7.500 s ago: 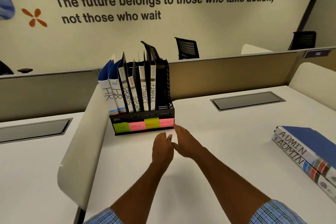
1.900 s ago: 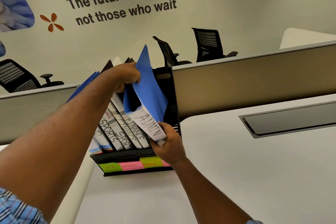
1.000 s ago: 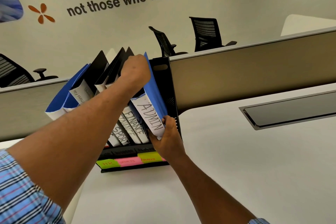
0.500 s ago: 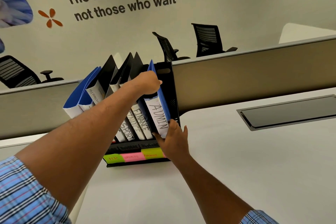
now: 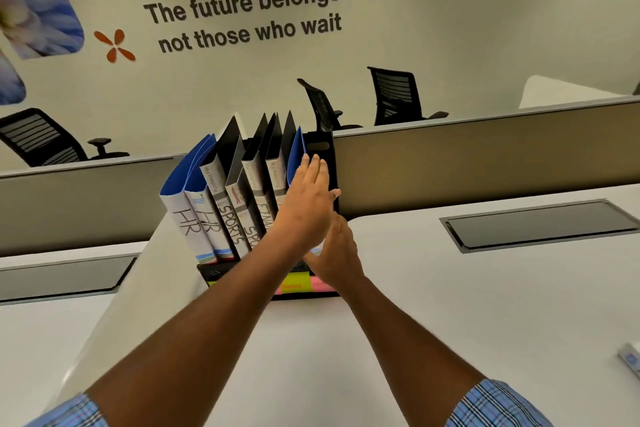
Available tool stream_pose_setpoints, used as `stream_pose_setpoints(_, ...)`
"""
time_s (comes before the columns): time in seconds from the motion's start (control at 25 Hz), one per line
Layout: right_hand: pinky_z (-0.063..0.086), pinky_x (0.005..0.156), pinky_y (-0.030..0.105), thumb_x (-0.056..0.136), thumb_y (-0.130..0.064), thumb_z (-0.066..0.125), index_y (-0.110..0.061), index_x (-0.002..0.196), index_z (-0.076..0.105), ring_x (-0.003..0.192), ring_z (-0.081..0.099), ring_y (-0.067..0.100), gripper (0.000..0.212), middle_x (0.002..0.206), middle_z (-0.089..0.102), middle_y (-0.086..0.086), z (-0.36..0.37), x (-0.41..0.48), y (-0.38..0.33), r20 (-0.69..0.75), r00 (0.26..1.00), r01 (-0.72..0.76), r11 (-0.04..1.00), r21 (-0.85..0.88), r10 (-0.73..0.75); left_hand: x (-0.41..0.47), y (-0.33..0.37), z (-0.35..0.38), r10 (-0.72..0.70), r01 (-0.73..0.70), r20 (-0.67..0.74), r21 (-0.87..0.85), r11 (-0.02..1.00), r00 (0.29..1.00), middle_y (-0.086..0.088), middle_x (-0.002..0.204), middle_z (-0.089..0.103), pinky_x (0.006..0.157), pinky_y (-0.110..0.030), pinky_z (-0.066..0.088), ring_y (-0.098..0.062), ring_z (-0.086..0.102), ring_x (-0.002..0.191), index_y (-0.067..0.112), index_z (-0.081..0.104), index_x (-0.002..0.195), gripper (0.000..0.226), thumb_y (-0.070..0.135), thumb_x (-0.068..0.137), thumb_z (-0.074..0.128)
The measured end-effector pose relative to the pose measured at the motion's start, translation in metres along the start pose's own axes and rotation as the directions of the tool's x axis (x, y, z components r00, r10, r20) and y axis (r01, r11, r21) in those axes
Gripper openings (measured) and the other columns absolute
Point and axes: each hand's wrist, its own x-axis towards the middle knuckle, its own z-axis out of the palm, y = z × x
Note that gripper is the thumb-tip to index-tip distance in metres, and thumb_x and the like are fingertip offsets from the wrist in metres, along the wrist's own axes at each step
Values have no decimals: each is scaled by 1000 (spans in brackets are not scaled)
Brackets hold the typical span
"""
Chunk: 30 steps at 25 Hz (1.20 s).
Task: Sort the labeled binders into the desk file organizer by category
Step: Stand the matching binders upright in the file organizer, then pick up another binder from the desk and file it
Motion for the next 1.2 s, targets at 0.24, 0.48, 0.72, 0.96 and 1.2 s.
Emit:
stream_pose_setpoints(0.24, 34, 111, 45, 94, -43, 51, -12, 151, 15, 141, 28, 26, 74, 155, 24, 10, -20, -26, -14, 51, 999, -4, 988, -157, 12, -80, 7, 43, -72, 23, -108, -399, 916, 992, -12, 157, 20, 116, -21, 2, -19, 9, 147, 2, 24, 147, 47, 12, 101, 31)
stream_pose_setpoints(0.48, 33, 111, 47, 91, -31, 60, -7, 149, 18, 138, 29, 32, 76, 152, 27, 17, -34, -84, -7, 52, 992, -99, 974, -205, 112, -123, 7, 80, -162, 144, 17, -552, 821, 987, -11, 111, 58, 97, -32, 38, -24, 50, 106, 5, 55, 107, 21, 14, 99, 38)
stream_pose_setpoints(0.72, 33, 111, 43, 86, -23, 68, -3, 148, 19, 137, 32, 32, 82, 150, 31, 19, -49, -155, 19, 96, 975, -160, 932, -326, 201, -165, 44, 123, -191, 250, 161, -637, 729, 968, -17, 137, 50, 103, -36, 35, -30, 45, 127, 2, 46, 133, 37, 17, 101, 36)
stream_pose_setpoints(0.96, 34, 108, 42, 80, -18, 69, 0, 141, 27, 131, 37, 33, 76, 140, 38, 18, -84, -219, 63, 132, 944, -220, 876, -429, 302, -204, 101, 155, -106, 309, 329, -663, 681, 938, -15, 148, 37, 108, -29, 30, -25, 39, 135, 2, 34, 142, 48, 0, 94, 33)
stream_pose_setpoints(1.2, 32, 108, 45, 83, -21, 64, 0, 136, 33, 129, 38, 32, 66, 134, 42, 17, -136, -247, 119, 121, 922, -274, 841, -466, 368, -211, 176, 174, -88, 386, 437, -664, 641, 895, -13, 151, 35, 103, -25, 32, -21, 43, 133, 2, 32, 144, 53, 0, 92, 37)
